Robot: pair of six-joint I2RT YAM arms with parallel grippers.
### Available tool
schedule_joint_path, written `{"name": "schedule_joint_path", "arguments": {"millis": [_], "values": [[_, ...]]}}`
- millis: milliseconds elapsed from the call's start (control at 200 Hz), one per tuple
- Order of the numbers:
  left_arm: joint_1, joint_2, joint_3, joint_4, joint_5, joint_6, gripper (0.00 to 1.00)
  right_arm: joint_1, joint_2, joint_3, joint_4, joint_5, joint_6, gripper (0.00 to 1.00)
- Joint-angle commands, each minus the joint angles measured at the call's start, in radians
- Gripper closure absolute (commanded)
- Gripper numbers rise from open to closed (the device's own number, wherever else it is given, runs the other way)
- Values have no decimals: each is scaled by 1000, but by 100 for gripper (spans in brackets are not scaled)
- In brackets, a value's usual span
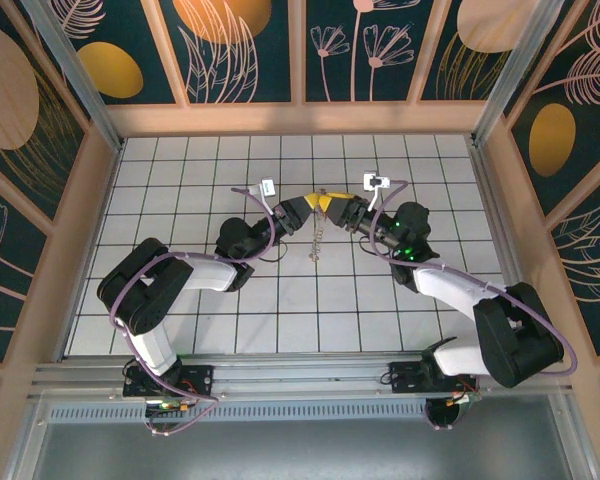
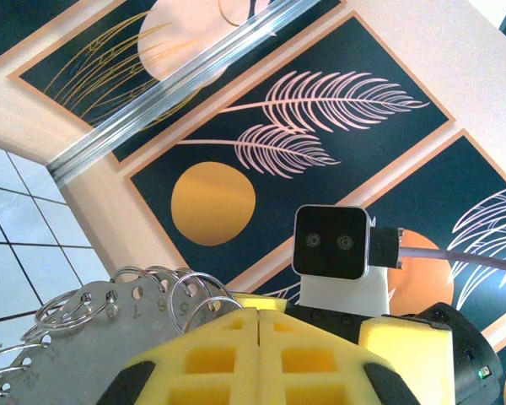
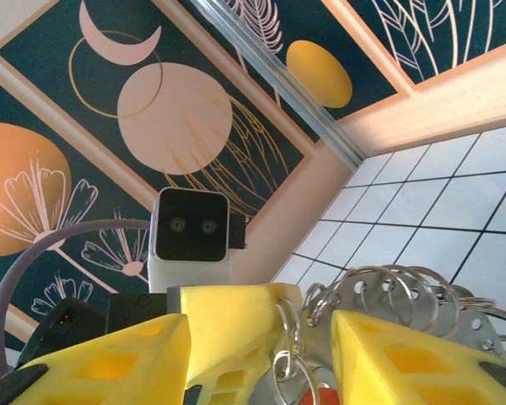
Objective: Put the keys on the keyring
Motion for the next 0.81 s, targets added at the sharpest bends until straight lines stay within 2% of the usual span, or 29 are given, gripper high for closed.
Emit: {"name": "schedule_joint_path", "arguments": {"millis": [0, 230, 486, 801], "values": [[5, -14, 26, 83, 2, 26, 100, 11, 2, 10, 79, -6, 21, 54], [5, -14, 21, 92, -15, 22, 100, 14, -7, -19, 103, 8, 34, 63], [5, -13, 19, 102, -22, 20, 100, 22, -4, -48, 134, 20, 49, 62], [5, -9, 18, 109, -24, 18, 100, 31, 11, -47, 158, 19, 58, 75]]}}
